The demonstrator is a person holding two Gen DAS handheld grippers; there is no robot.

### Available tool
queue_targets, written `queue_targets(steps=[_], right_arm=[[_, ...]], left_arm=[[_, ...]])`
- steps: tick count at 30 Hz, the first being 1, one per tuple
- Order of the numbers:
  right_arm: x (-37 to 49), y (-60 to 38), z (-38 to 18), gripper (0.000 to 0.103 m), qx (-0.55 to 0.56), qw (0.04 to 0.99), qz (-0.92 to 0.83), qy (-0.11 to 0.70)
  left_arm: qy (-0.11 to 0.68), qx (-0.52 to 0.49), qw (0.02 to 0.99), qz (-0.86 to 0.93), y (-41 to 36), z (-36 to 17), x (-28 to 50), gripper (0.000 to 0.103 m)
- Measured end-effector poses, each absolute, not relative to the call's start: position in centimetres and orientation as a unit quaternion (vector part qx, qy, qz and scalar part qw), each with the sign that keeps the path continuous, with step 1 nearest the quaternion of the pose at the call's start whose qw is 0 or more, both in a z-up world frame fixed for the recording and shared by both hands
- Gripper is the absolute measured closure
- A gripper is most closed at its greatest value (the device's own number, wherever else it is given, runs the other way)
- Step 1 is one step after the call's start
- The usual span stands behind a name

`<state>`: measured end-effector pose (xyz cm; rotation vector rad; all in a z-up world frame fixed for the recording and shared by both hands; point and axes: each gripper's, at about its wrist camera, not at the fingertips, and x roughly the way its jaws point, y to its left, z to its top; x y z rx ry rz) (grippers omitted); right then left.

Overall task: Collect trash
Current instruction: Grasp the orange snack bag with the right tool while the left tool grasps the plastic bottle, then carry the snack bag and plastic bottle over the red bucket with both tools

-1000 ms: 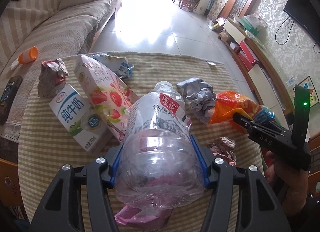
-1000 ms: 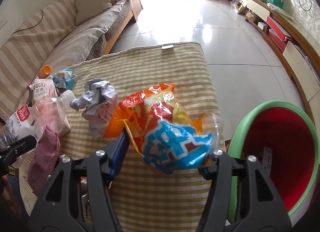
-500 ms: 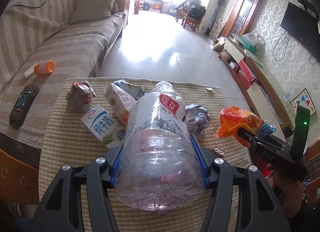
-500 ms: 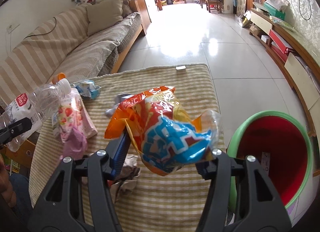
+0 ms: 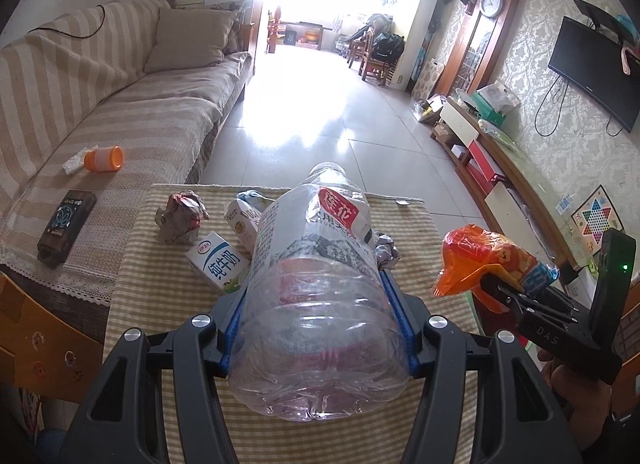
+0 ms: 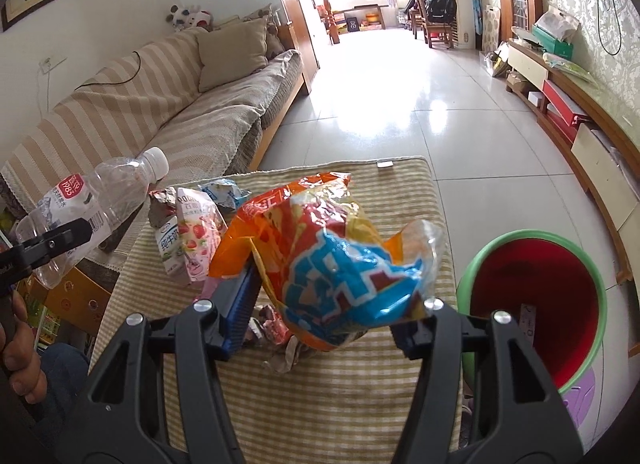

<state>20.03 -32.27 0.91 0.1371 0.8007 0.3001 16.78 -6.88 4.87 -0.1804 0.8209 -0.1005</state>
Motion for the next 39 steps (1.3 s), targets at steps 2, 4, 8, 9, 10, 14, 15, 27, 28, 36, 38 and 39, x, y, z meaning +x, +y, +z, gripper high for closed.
queue_targets(steps=[2,4,8,9,10,14,15,27,28,36,38,39], right_arm=[[19.5,-32.6,1.3,0.048,0.070,0.909,0.145,0.384],[19.1,-33.1,1.8,0.048,0.069,0.912,0.141,0.380],[18.9,-34.8,2.0,0.048,0.078,0.914,0.132,0.376],[18.9,-35.3,2.1,0.048,0.081,0.914,0.129,0.376],[18.8,-35.7,2.2,0.048,0.084,0.915,0.127,0.375],[18.8,-38.3,2.2,0.048,0.094,0.917,0.108,0.372],[18.7,-39.0,2.1,0.048,0.096,0.918,0.102,0.371],[18.2,-49.8,0.3,0.048,0.136,0.917,0.012,0.376],[18.2,-50.7,0.2,0.048,0.139,0.916,0.006,0.376],[18.0,-55.0,-1.8,0.048,0.152,0.907,-0.025,0.391],[18.0,-55.6,-2.3,0.048,0.153,0.906,-0.029,0.394],[18.0,-55.9,-2.6,0.048,0.154,0.905,-0.031,0.395]], left_arm=[[0.397,-0.086,0.912,-0.051,-7.1,5.2,16.6,0.048],[0.395,-0.083,0.913,-0.054,-7.5,5.5,16.7,0.048],[0.392,-0.073,0.915,-0.064,-9.1,5.9,17.0,0.048],[0.392,-0.071,0.915,-0.068,-9.6,6.0,17.1,0.048],[0.392,-0.068,0.914,-0.073,-10.2,6.0,17.3,0.048],[0.395,-0.056,0.912,-0.093,-12.9,6.0,18.1,0.048],[0.396,-0.053,0.912,-0.097,-13.6,5.9,18.3,0.048],[0.417,-0.025,0.888,-0.191,-24.9,4.2,21.2,0.048],[0.419,-0.023,0.885,-0.199,-25.9,4.0,21.5,0.048],[0.442,-0.008,0.860,-0.255,-33.6,1.6,22.8,0.048],[0.449,-0.003,0.853,-0.265,-35.1,1.0,23.0,0.048],[0.453,-0.001,0.849,-0.270,-35.9,0.6,23.1,0.048]])
